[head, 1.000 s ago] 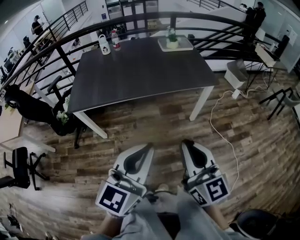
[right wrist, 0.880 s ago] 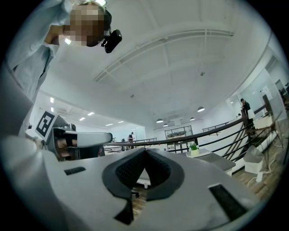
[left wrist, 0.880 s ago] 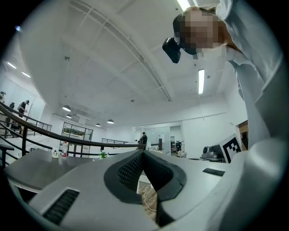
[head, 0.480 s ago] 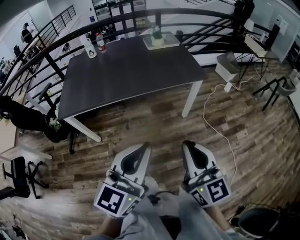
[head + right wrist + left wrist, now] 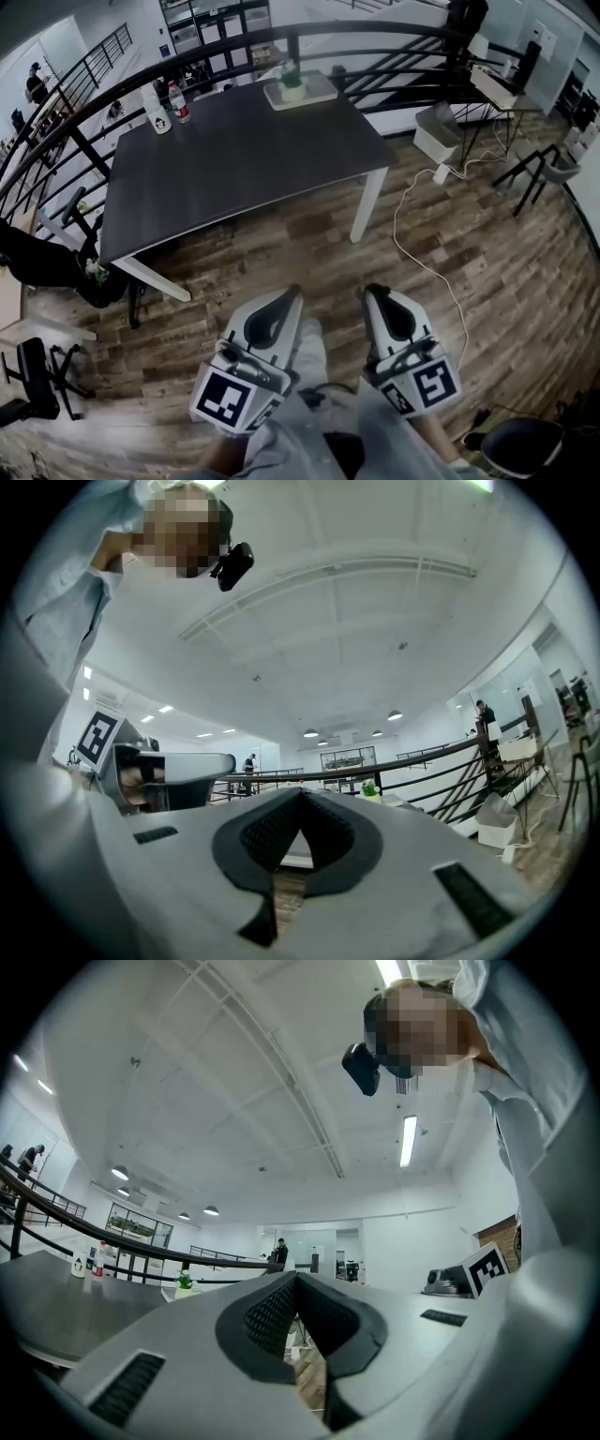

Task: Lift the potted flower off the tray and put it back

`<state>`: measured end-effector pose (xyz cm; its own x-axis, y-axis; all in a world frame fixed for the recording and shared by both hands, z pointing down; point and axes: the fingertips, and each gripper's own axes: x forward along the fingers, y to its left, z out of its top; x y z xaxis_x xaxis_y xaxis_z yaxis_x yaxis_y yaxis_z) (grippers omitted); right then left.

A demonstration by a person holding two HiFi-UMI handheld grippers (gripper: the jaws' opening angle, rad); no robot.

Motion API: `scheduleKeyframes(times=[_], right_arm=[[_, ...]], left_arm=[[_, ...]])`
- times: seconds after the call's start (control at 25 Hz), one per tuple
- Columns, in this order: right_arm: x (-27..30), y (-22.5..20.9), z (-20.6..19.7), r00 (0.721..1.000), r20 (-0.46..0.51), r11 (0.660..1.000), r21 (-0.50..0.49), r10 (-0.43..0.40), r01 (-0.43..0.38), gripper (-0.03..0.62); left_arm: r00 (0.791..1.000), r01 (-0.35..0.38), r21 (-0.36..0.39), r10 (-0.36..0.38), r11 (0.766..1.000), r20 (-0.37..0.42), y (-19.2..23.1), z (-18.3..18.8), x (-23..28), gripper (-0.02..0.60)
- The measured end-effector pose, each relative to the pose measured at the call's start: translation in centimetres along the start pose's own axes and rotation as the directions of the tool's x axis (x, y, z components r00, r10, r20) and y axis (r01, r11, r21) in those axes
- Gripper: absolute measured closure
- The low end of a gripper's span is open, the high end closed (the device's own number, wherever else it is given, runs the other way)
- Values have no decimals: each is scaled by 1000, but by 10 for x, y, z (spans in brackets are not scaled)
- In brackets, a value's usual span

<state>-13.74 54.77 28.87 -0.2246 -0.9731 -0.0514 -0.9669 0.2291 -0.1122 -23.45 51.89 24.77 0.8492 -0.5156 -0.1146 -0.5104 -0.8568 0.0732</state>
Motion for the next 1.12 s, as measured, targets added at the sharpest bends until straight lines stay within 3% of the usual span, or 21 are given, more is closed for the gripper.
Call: scheduleKeyframes(times=[0.52,1.12], right_arm=[[64,-70,2,997,-3,997,8,-72,72,591],[169,-146,24,994,19,993,-25,-111,112,591]], left_arm=[[997,75,-24,-75,997,-18,46,-5,93,583],[996,91,-7,-91,996,8,135,5,202,583]])
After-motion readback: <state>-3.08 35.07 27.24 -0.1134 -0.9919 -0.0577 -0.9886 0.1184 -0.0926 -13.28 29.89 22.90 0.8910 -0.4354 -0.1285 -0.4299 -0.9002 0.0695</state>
